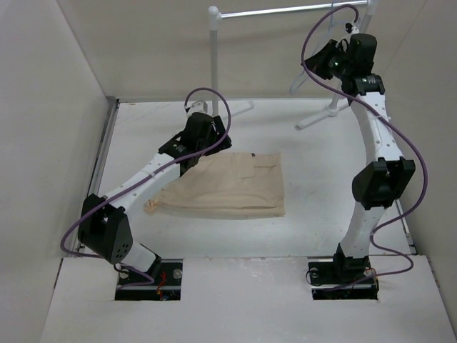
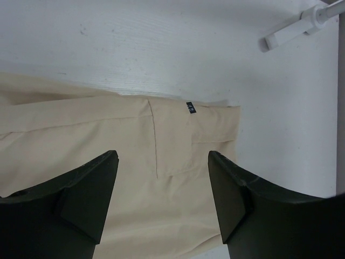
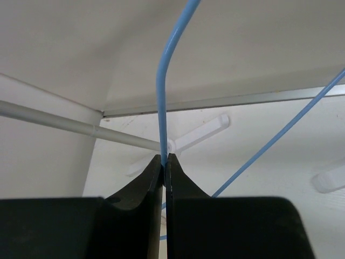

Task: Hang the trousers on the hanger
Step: Pick up the hanger from the clothesline.

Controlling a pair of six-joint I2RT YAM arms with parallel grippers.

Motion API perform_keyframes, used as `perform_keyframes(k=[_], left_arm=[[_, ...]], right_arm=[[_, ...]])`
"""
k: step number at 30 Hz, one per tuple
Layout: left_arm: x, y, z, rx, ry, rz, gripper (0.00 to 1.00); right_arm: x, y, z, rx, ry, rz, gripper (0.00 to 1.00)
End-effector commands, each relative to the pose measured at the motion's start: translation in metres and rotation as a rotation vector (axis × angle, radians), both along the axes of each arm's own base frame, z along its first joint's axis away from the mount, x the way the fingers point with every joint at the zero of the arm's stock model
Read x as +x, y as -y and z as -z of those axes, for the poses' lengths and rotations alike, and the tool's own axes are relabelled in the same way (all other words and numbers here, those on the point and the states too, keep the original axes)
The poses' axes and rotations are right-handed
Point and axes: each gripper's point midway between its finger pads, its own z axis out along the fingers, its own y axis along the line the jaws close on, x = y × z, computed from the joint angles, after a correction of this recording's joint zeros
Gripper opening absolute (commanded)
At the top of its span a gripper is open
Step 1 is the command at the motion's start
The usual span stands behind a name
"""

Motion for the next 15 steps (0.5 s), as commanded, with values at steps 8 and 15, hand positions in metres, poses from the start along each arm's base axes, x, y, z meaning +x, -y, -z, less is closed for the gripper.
perform_keyframes(k=[8,15], left_arm=[[0.02,0.043,-0.108,-0.148,0.151,0.125,0.63],[-0.006,0.121,-0.171,-0.237,0.237,0.363,0.54]], right_arm=[[-0.083,-0.021,-0.046,-0.069,0.09,-0.078,0.06],[-0.147,-0.037,0.063,-0.118,-0.142,-0.068,0.05]])
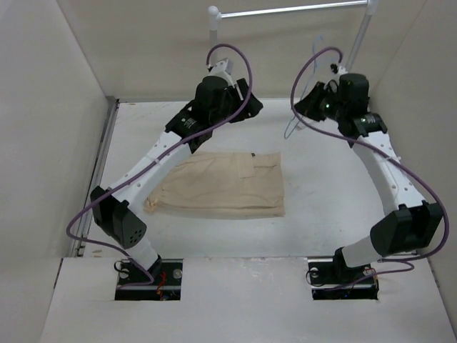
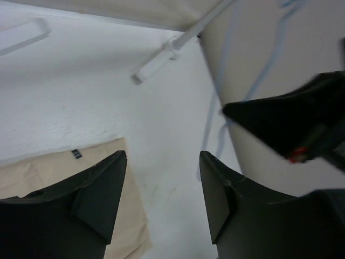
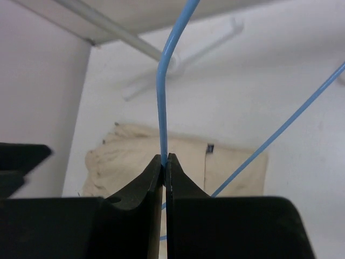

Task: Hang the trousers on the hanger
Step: Pick up the hanger from the clothesline, then place the trousers on the hanger.

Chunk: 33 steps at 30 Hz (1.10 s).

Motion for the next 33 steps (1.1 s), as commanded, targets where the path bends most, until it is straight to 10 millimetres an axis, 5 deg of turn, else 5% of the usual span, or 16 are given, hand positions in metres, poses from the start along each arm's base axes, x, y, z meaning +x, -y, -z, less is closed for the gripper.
perform_keyframes(k=[1,4,8,12,20,24,29,33], left_arm=[[-0.025,0.044,-0.031,-0.031,0.065,0.167,0.55],[-0.031,0.07,-0.03,-0.024,0.075,0.227,0.57],[-0.036,0.101,-0.005,0.014,0.048,0.294,0.58],[-0.033,0.116,0.031,0.066,-0.01,0.31,0.56],[-0.029,0.137,0.067,0.102,-0.054,0.326,0.51],[-0.025,0.138,0.071,0.106,-0.046,0.302,0.39],[-0.02,0.136,0.084,0.12,-0.054,0.262,0.1],[-0.023,0.126,0.099,0.105,-0.089,0.198,0.01]], right_arm=[[-0.023,-0.004,0.044,-0.055,-0.075,0.014,0.05],[-0.047,-0.013,0.071,-0.068,-0.129,-0.008,0.05],[-0.074,-0.026,0.099,-0.073,-0.185,-0.042,0.05],[-0.093,-0.034,0.109,-0.063,-0.209,-0.065,0.05],[-0.119,-0.048,0.113,-0.04,-0.233,-0.118,0.05],[-0.127,-0.049,0.117,-0.04,-0.247,-0.124,0.06],[-0.138,-0.044,0.119,-0.03,-0.263,-0.11,0.08],[-0.153,-0.036,0.118,-0.008,-0.277,-0.08,0.3]])
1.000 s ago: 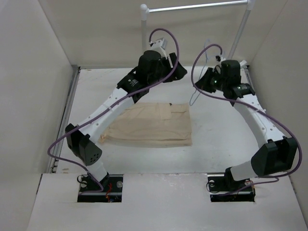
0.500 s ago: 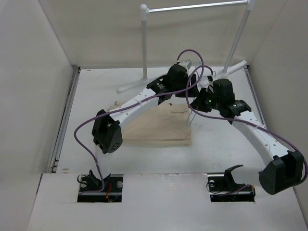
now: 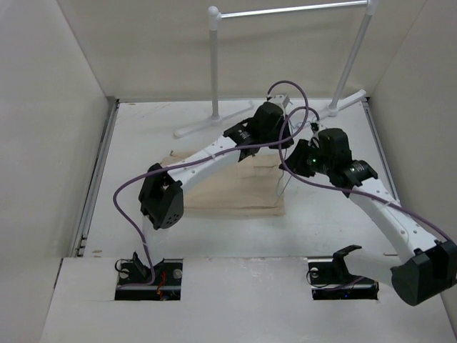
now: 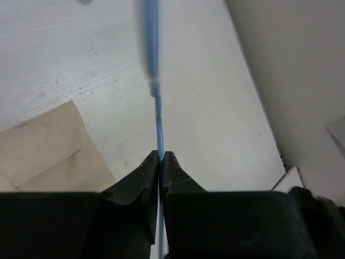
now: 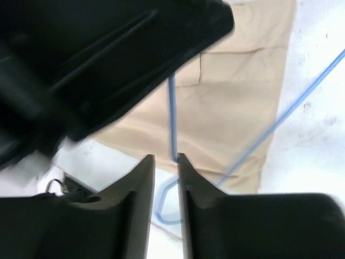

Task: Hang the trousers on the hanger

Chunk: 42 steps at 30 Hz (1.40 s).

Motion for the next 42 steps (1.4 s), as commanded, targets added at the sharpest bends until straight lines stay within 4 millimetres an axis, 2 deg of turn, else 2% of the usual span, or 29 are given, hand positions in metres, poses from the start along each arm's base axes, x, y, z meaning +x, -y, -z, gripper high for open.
perform_keyframes(k=[1,3,5,7,8,10,13,14,16,18,23,28,33,35,37,38,42], left_arm=[[0.007,-0.015,-0.013,-0.059,0.026,-0.104,0.01],[0.002,-0.016,-0.011,-0.102,0.012,-0.134,0.0],[-0.003,-0.017,-0.005,-0.124,0.001,-0.164,0.0],[-0.009,-0.02,0.003,-0.131,-0.004,-0.206,0.0],[-0.011,-0.023,0.007,-0.136,-0.003,-0.23,0.0],[-0.017,-0.026,0.019,-0.155,-0.018,-0.27,0.0],[-0.027,-0.03,0.035,-0.193,-0.046,-0.326,0.0],[-0.028,-0.033,0.042,-0.196,-0.052,-0.347,0.0],[-0.03,-0.035,0.055,-0.197,-0.069,-0.369,0.0],[-0.033,-0.035,0.069,-0.198,-0.097,-0.378,0.0],[-0.042,-0.032,0.089,-0.188,-0.136,-0.385,0.0],[-0.048,-0.036,0.107,-0.141,-0.155,-0.398,0.01],[-0.05,-0.043,0.123,-0.102,-0.165,-0.417,0.01],[-0.05,-0.048,0.13,-0.086,-0.168,-0.427,0.01],[-0.049,-0.056,0.136,-0.069,-0.167,-0.441,0.01],[-0.048,-0.061,0.138,-0.062,-0.163,-0.449,0.01],[-0.046,-0.088,0.142,-0.029,-0.14,-0.491,0.01]], right_arm=[[-0.014,0.008,-0.016,0.037,0.034,0.036,0.37],[-0.021,0.019,-0.015,0.053,0.025,0.086,0.44],[-0.031,0.025,-0.008,0.065,-0.001,0.122,0.43],[-0.033,0.037,0.002,0.063,-0.016,0.19,0.34],[-0.032,0.043,0.01,0.062,-0.028,0.23,0.24],[-0.027,0.042,0.02,0.061,-0.054,0.238,0.12],[-0.005,0.034,0.034,0.045,-0.062,0.237,0.09],[0.004,0.03,0.039,0.043,-0.058,0.237,0.11],[0.02,0.028,0.051,0.038,-0.063,0.256,0.22],[0.035,0.025,0.068,0.019,-0.075,0.27,0.36],[0.057,0.025,0.109,-0.024,-0.123,0.296,0.45],[0.055,0.027,0.15,-0.084,-0.209,0.299,0.49],[0.043,0.023,0.175,-0.104,-0.279,0.292,0.49],[0.042,0.019,0.176,-0.087,-0.288,0.279,0.38],[0.04,0.012,0.171,-0.047,-0.298,0.259,0.15],[0.041,0.007,0.161,-0.014,-0.285,0.248,0.09],[0.051,0.011,0.117,0.064,-0.188,0.27,0.03]])
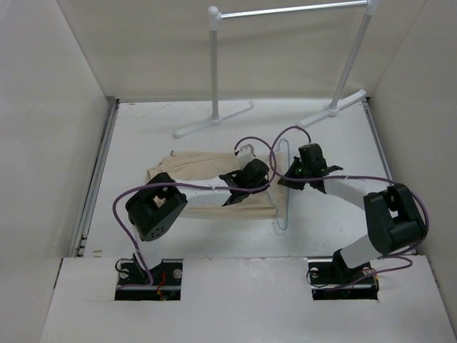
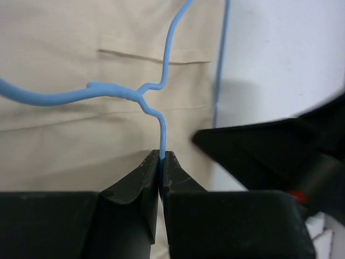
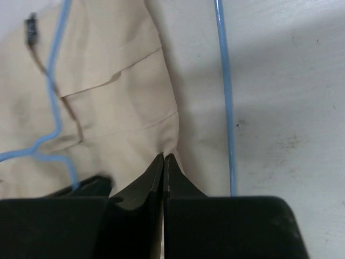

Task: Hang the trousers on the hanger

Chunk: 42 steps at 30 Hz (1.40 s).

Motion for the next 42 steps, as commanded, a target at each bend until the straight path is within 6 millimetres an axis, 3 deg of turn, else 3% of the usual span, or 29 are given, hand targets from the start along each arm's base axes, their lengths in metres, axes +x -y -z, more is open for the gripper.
perform_keyframes(k=[1,5,9,12,17,20,26,29,32,35,38,39,42], left_arm=[[0.01,-0.027,-0.019,0.007,0.064,-0.063,0.01],[0.007,-0.066,-0.018,0.084,0.088,-0.104,0.01],[0.0,-0.105,-0.017,0.172,0.11,-0.127,0.01],[-0.006,-0.139,-0.012,0.253,0.108,-0.145,0.01],[-0.013,-0.187,-0.013,0.334,0.106,-0.193,0.01],[-0.011,-0.193,-0.02,0.324,0.123,-0.199,0.01],[-0.003,-0.165,-0.041,0.295,0.174,-0.156,0.02],[0.003,-0.162,-0.057,0.313,0.212,-0.158,0.01],[0.009,-0.162,-0.095,0.327,0.279,-0.156,0.0],[0.011,-0.152,-0.18,0.25,0.387,-0.136,0.0],[0.011,-0.147,-0.257,0.189,0.485,-0.104,0.0],[0.009,-0.143,-0.277,0.176,0.51,-0.081,0.0],[0.007,-0.133,-0.321,0.138,0.565,-0.024,0.0]], right_arm=[[0.017,-0.002,-0.057,0.095,0.14,0.026,0.02],[0.017,0.016,-0.086,0.099,0.181,0.069,0.01],[0.018,0.035,-0.1,0.104,0.199,0.113,0.0],[0.02,0.047,-0.099,0.095,0.201,0.139,0.0],[0.021,0.06,-0.078,0.078,0.159,0.175,0.0],[0.022,0.059,-0.071,0.081,0.15,0.175,0.01],[0.023,0.06,-0.057,0.068,0.124,0.179,0.02],[0.02,0.06,-0.051,0.061,0.113,0.182,0.04],[0.017,0.062,-0.051,0.05,0.113,0.183,0.18],[0.014,0.057,-0.08,0.024,0.2,0.137,0.47],[0.004,0.048,-0.131,0.033,0.338,0.071,0.62],[0.0,0.045,-0.147,0.042,0.378,0.057,0.64],[-0.024,0.021,-0.22,0.113,0.572,-0.066,0.67]])
